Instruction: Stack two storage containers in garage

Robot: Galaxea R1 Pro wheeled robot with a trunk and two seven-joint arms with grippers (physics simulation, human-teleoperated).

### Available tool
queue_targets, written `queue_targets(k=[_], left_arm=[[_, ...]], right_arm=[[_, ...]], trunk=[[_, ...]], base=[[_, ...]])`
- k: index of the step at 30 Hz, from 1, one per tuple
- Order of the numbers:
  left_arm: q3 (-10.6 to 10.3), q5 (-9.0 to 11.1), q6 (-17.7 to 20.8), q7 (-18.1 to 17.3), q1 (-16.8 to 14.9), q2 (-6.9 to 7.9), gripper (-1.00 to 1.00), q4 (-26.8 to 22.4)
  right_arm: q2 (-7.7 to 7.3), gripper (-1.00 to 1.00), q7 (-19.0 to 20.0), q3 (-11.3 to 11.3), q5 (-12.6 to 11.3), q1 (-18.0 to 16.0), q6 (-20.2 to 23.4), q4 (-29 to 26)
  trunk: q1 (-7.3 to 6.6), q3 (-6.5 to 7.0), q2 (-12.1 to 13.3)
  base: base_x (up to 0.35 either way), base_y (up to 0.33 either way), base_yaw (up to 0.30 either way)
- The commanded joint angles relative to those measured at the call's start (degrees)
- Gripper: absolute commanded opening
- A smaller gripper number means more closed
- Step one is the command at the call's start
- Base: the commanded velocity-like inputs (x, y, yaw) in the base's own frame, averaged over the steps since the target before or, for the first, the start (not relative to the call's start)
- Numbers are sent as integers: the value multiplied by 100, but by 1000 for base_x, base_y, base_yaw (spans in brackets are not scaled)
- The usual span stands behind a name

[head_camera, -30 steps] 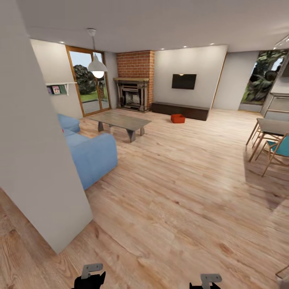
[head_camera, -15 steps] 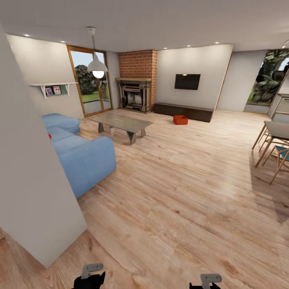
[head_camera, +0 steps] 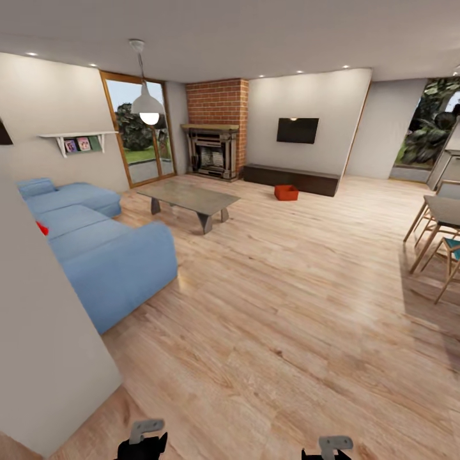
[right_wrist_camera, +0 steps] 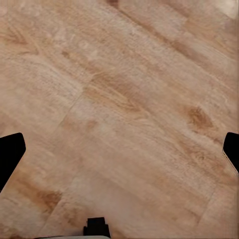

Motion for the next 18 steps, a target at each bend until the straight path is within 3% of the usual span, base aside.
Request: queue_targets(k=[1, 18], left_arm=[[-45, 61, -40, -35, -12, 1, 100, 28], [-45, 61, -39, -27, -12, -1, 100, 28]], right_arm=[[-2, 100, -40, 33, 4, -7, -10, 6], [-2, 100, -40, 35, 4, -6, -10, 6]], trunk=[[6, -11, -10], [6, -11, -10]], base=[[329, -164, 0], [329, -164, 0]])
